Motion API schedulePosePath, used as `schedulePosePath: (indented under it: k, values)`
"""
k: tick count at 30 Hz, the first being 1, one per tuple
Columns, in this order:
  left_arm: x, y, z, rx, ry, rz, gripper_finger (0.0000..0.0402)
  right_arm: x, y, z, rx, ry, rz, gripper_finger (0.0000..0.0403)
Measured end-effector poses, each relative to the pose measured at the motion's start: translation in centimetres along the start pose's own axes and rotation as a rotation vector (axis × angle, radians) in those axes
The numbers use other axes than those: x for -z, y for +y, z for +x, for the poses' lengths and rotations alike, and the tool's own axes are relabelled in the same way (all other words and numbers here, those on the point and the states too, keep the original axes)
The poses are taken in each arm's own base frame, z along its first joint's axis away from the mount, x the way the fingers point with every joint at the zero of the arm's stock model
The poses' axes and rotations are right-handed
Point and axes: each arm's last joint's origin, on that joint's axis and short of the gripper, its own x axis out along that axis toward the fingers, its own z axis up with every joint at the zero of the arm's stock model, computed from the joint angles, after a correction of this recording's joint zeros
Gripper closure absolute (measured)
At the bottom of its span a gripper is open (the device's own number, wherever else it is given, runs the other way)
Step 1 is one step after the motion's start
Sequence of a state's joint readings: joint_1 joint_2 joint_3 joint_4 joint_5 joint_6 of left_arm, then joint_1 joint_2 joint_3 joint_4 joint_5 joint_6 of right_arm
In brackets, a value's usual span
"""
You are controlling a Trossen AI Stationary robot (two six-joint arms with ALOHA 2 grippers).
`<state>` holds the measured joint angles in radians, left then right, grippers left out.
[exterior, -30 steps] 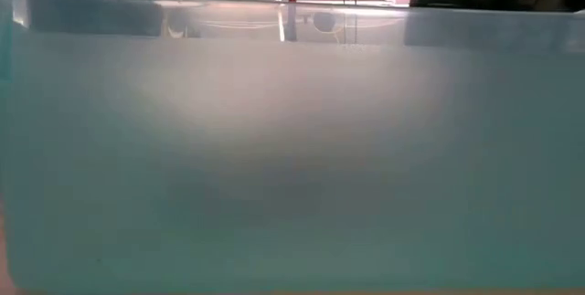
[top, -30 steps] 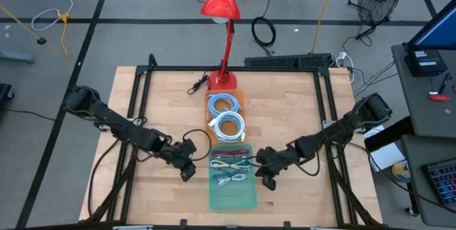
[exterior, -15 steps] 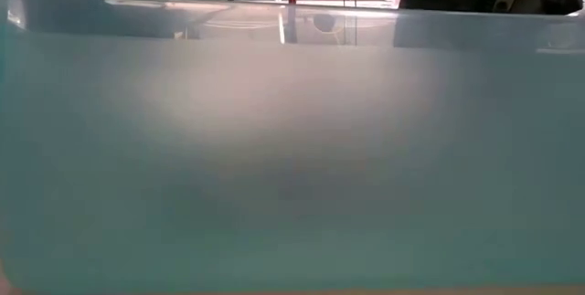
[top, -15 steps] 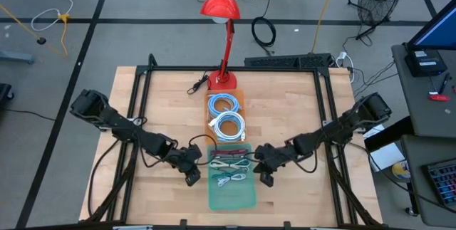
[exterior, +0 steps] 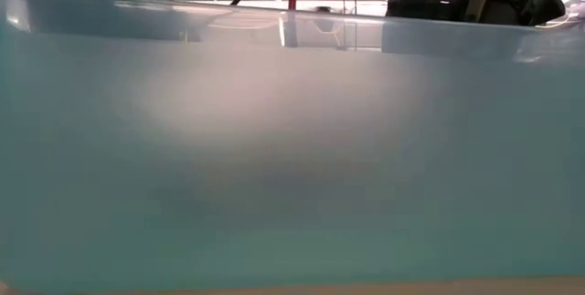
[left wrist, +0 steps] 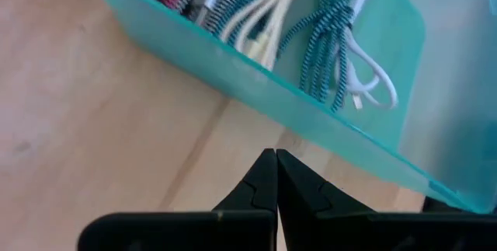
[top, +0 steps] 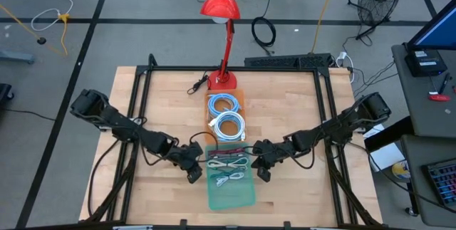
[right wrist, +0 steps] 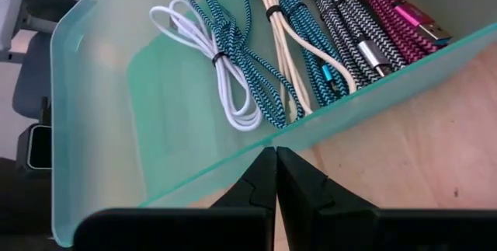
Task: Sort cables
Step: Adjust the blue bin
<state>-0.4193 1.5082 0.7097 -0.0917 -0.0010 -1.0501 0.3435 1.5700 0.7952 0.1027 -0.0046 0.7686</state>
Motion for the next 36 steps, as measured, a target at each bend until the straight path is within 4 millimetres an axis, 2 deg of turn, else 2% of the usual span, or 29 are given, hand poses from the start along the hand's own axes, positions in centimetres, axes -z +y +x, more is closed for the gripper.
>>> schedulePosePath:
  k: [19,36]
  values:
    - [-2.3,1.8,-0.1,-0.040,-0.009,0.014,0.0402,-0.4,0.4,0.0,-0.037,-0.038,0.005,0.0403]
    - [-2.8,2.4,-0.2,-0.061,-0.011,0.022,0.0402,-0.4,0.3,0.0,-0.034,-0.037,0.004,0.0403]
